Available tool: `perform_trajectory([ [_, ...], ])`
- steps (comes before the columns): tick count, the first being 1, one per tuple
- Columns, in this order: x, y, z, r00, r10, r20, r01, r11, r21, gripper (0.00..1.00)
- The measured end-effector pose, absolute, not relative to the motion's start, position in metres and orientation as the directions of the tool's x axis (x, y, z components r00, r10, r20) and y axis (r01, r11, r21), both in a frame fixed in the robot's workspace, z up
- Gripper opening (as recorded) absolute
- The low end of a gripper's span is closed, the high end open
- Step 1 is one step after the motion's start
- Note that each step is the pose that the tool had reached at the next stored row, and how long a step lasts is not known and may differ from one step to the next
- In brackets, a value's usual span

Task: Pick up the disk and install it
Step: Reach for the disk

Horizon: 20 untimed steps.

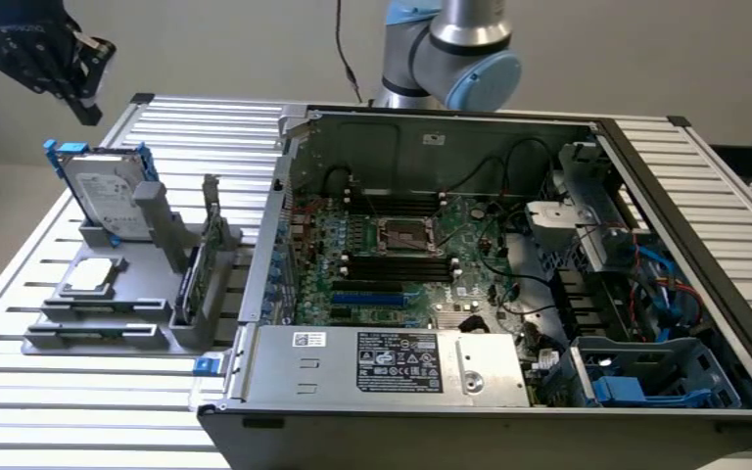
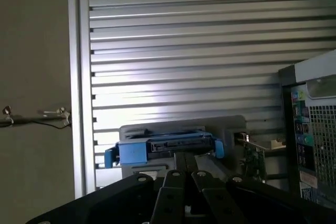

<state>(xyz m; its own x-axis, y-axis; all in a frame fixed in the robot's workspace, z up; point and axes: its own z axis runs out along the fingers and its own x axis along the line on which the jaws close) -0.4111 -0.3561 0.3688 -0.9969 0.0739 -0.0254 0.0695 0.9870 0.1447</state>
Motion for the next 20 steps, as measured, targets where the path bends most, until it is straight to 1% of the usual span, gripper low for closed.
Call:
perform_trajectory([
  [6, -0.434, -0.341, 0.365, -0.997, 0.074, -0.026, 0.069, 0.987, 0.145, 0.11],
  [11, -0.440, -0.330, 0.364, -0.997, 0.067, -0.027, 0.063, 0.989, 0.137, 0.11],
  [15, -0.441, -0.323, 0.364, -0.998, 0.058, -0.027, 0.055, 0.993, 0.108, 0.11],
  [20, -0.441, -0.316, 0.364, -0.998, 0.050, -0.026, 0.048, 0.997, 0.053, 0.11],
])
